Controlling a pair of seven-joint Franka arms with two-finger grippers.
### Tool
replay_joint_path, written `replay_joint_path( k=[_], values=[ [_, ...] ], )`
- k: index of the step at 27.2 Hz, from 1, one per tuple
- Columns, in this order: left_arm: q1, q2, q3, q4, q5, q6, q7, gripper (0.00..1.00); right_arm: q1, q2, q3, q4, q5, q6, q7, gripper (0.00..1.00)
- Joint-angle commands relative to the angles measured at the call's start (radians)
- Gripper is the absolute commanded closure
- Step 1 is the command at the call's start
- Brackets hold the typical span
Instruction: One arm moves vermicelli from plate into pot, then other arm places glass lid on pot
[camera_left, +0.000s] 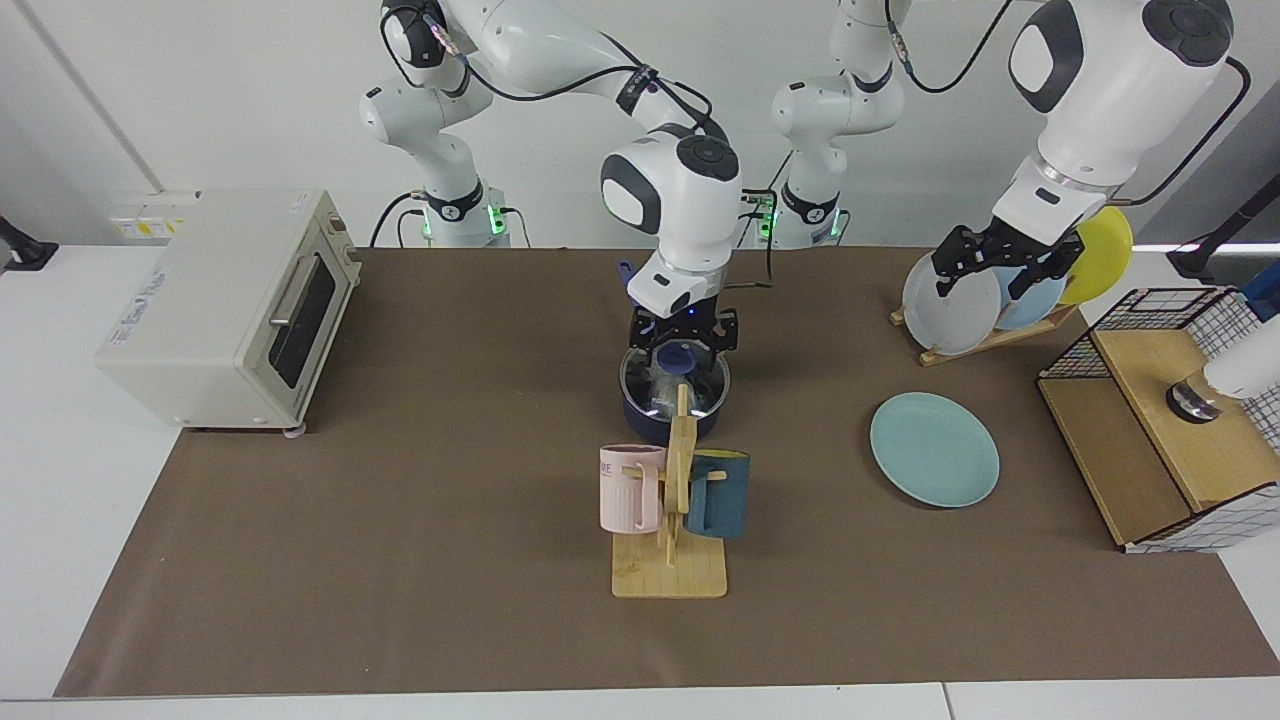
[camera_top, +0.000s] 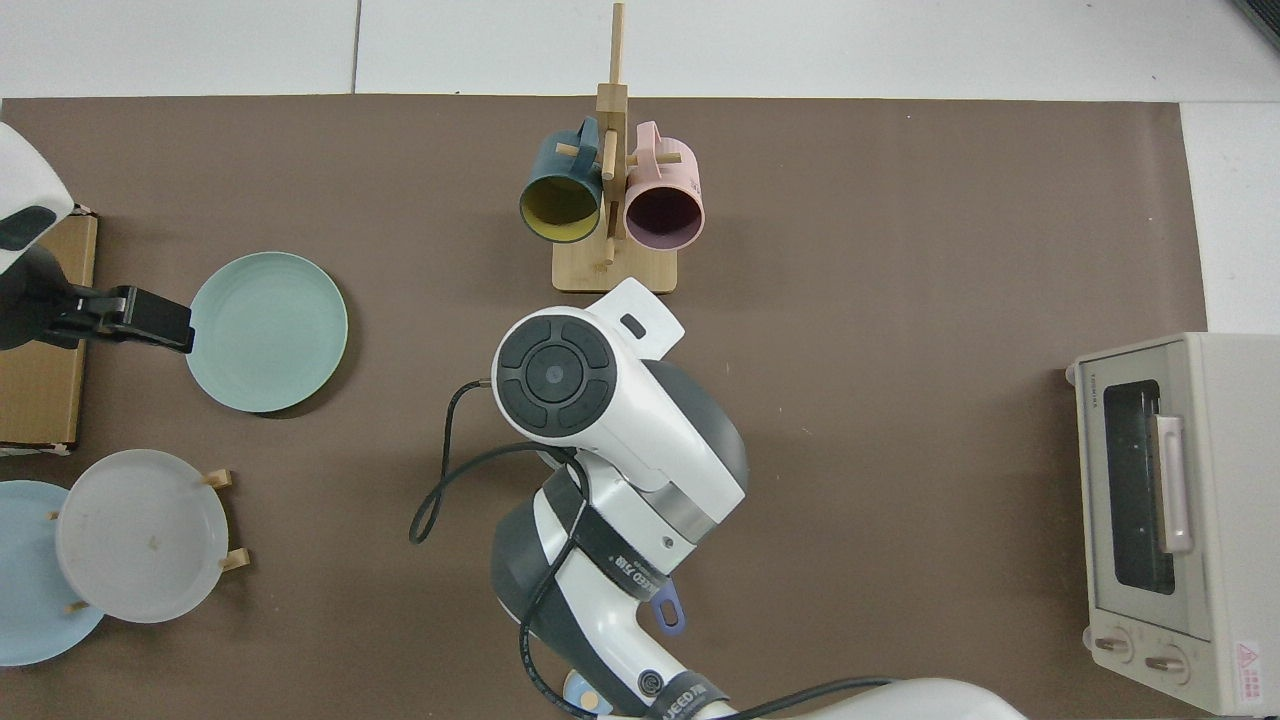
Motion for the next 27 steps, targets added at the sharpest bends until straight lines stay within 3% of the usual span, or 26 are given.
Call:
replay_joint_path(
  k=[1, 13, 22, 27],
  values=[
    [0.0, -0.017, 0.003, -0.011, -0.004, 0.009, 0.008, 0.0, -0.039, -0.058, 0.001, 0.028, -0.01, -0.054, 0.01, 0.01],
    [0.0, -0.017, 0.003, -0.011, -0.004, 0.009, 0.006, 0.0, -0.248, -0.233, 0.004, 0.02, 0.007, -0.172, -0.165, 0.01],
    [0.0, -0.017, 0.003, -0.011, -0.004, 0.009, 0.008, 0.0, -0.385, -0.278, 0.002, 0.016, 0.007, -0.218, -0.315, 0.01],
    [0.0, -0.017, 0.003, -0.011, -0.004, 0.009, 0.008, 0.0, -0.506, -0.276, 0.004, 0.02, 0.008, -0.223, -0.471, 0.01]
  ],
)
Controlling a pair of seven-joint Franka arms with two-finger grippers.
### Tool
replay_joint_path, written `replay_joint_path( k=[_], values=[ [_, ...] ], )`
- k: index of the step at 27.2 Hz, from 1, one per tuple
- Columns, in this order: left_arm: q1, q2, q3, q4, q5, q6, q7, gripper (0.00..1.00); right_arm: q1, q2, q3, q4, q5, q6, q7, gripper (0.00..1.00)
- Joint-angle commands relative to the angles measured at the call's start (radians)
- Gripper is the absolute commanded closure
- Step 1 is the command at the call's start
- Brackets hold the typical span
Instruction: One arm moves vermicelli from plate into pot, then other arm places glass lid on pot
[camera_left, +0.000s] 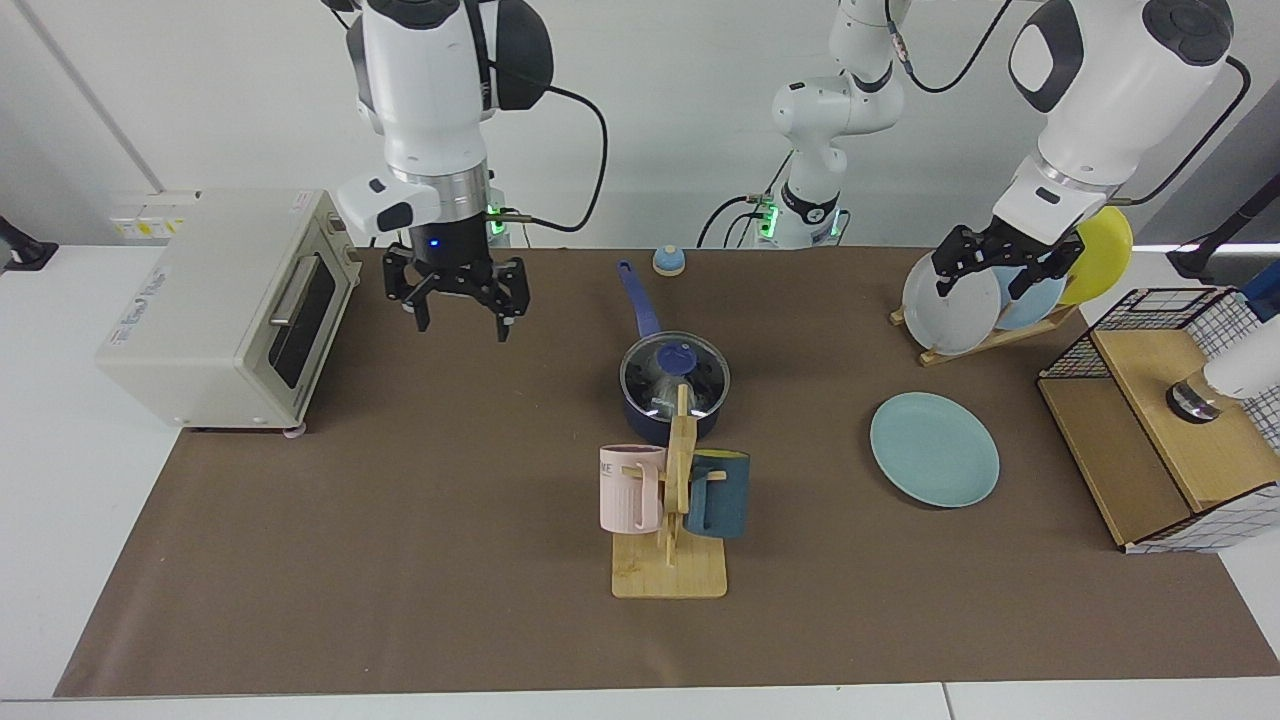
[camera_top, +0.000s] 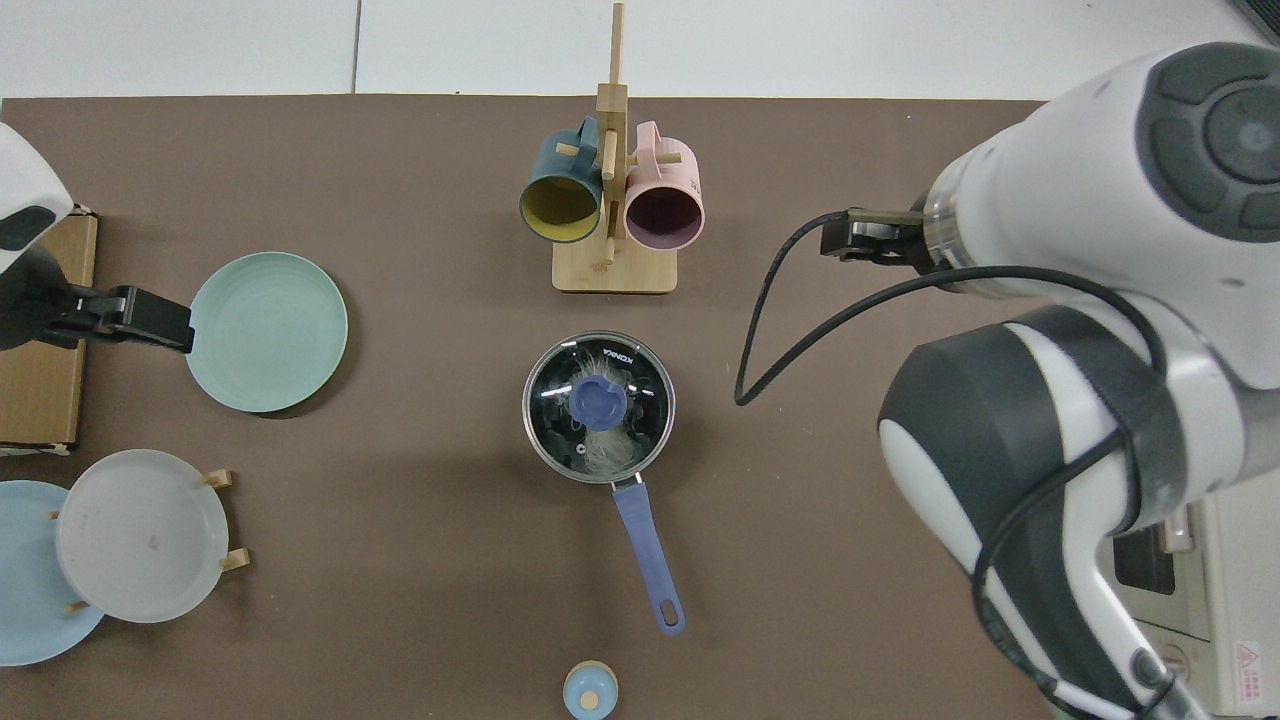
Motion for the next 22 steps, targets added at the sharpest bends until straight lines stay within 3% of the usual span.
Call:
replay_joint_path(
  k=[1, 5, 10, 17, 22],
  values=[
    [0.0, -0.016, 0.003, -0.011, -0.004, 0.009, 0.008, 0.0, -0.126, -0.015, 0.016, -0.018, 0.012, -0.002, -0.17, 0.01],
    [0.0, -0.016, 0.003, -0.011, -0.004, 0.009, 0.008, 0.0, -0.187, -0.018, 0.018, -0.019, 0.021, -0.036, -0.262, 0.01],
    [0.0, -0.016, 0.003, -0.011, -0.004, 0.009, 0.006, 0.0, -0.235, -0.057, 0.016, -0.054, 0.121, -0.113, -0.295, 0.0],
    [0.0, -0.016, 0.003, -0.011, -0.004, 0.009, 0.008, 0.0, -0.223, -0.202, 0.018, -0.227, 0.123, -0.113, -0.301, 0.01],
    [0.0, -0.016, 0.003, -0.011, -0.004, 0.009, 0.006, 0.0, -0.229, -0.205, 0.016, -0.243, 0.118, -0.098, -0.324, 0.01]
  ],
)
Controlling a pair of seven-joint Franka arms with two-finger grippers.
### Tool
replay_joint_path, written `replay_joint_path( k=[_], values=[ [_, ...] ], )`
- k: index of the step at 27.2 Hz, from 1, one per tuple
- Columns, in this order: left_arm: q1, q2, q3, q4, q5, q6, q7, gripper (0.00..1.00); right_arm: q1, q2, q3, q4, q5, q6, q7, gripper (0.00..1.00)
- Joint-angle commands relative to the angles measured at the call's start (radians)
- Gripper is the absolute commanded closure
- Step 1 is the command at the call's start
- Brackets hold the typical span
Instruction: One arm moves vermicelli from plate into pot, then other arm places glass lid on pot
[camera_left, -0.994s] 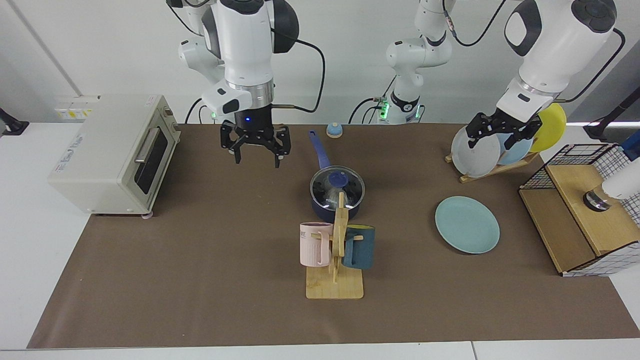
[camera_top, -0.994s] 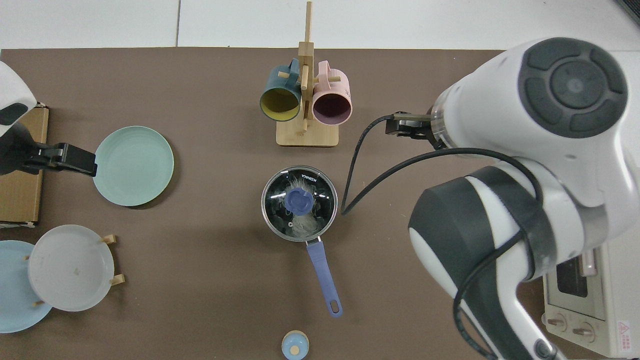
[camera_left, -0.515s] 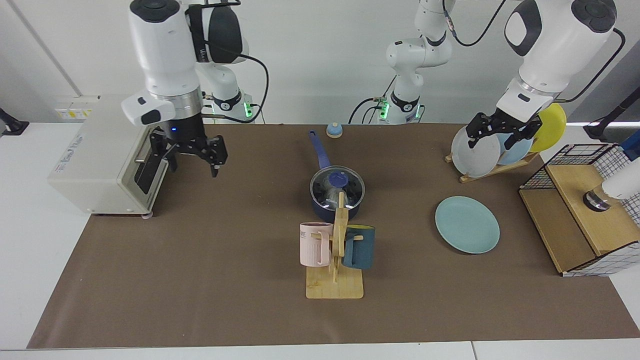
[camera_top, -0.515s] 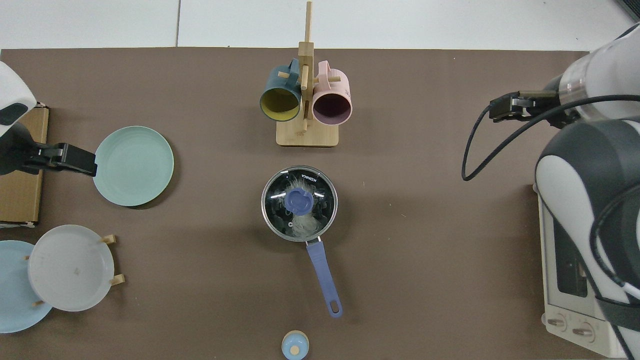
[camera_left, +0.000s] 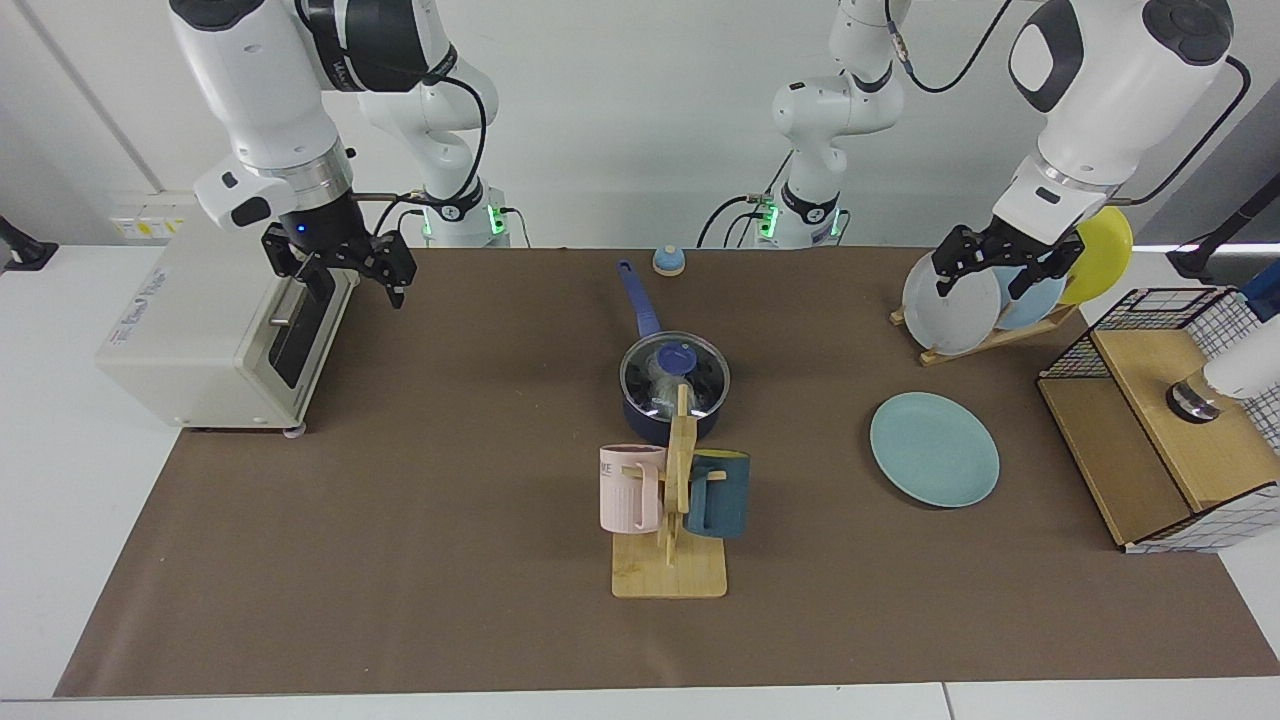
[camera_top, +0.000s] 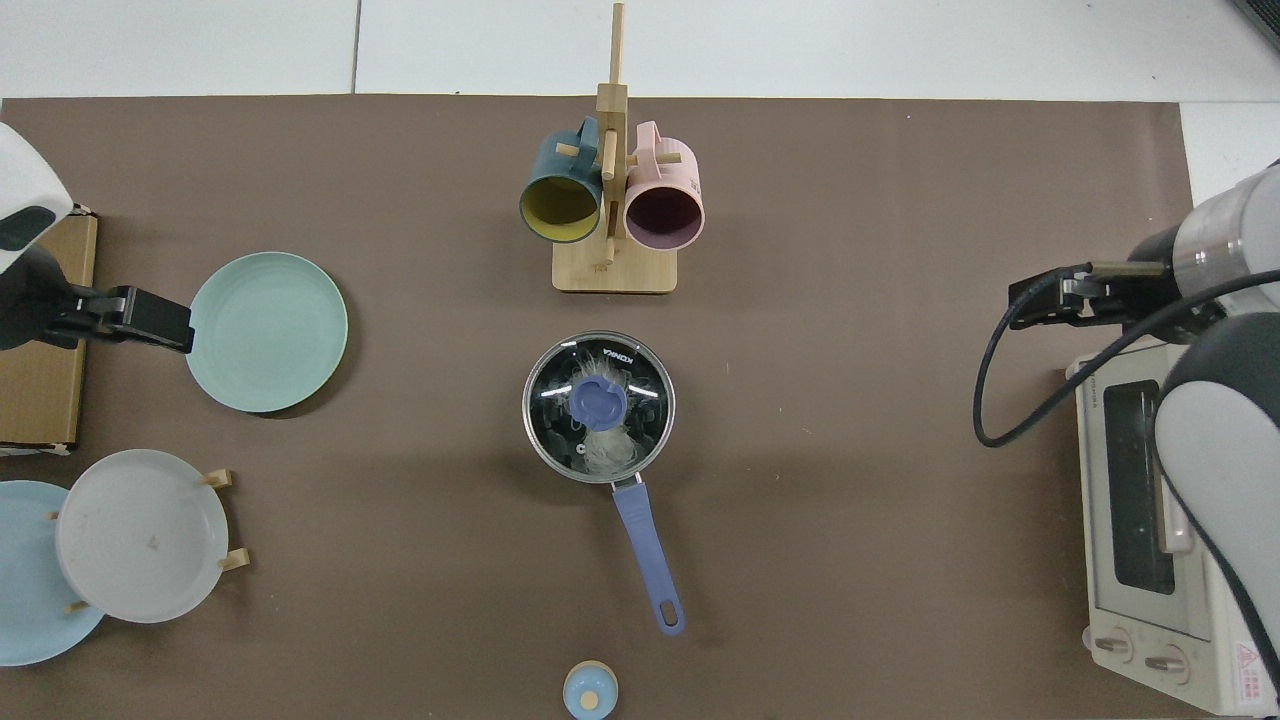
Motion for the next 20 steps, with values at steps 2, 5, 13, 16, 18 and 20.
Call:
replay_joint_path(
  k=[2, 5, 13, 16, 18, 20],
  values=[
    [0.0, -0.016, 0.003, -0.011, -0.004, 0.009, 0.008, 0.0, -0.01, -0.049, 0.003, -0.081, 0.001, 0.039, -0.051, 0.01],
    [0.0, -0.016, 0.003, -0.011, -0.004, 0.009, 0.008, 0.0, -0.015, -0.043, 0.003, -0.079, -0.002, 0.045, -0.059, 0.01],
    [0.0, -0.016, 0.003, -0.011, -0.004, 0.009, 0.008, 0.0, -0.026, -0.038, 0.003, -0.077, 0.003, 0.053, -0.068, 0.01],
    [0.0, -0.016, 0.003, -0.011, -0.004, 0.009, 0.008, 0.0, -0.027, -0.037, 0.003, -0.076, 0.016, 0.053, -0.062, 0.01],
    [0.0, -0.016, 0.003, -0.011, -0.004, 0.009, 0.008, 0.0, -0.026, -0.036, 0.003, -0.076, 0.016, 0.053, -0.062, 0.01],
    [0.0, -0.016, 0.003, -0.011, -0.004, 0.009, 0.006, 0.0, -0.026, -0.038, 0.003, -0.076, 0.018, 0.051, -0.064, 0.01]
  ],
)
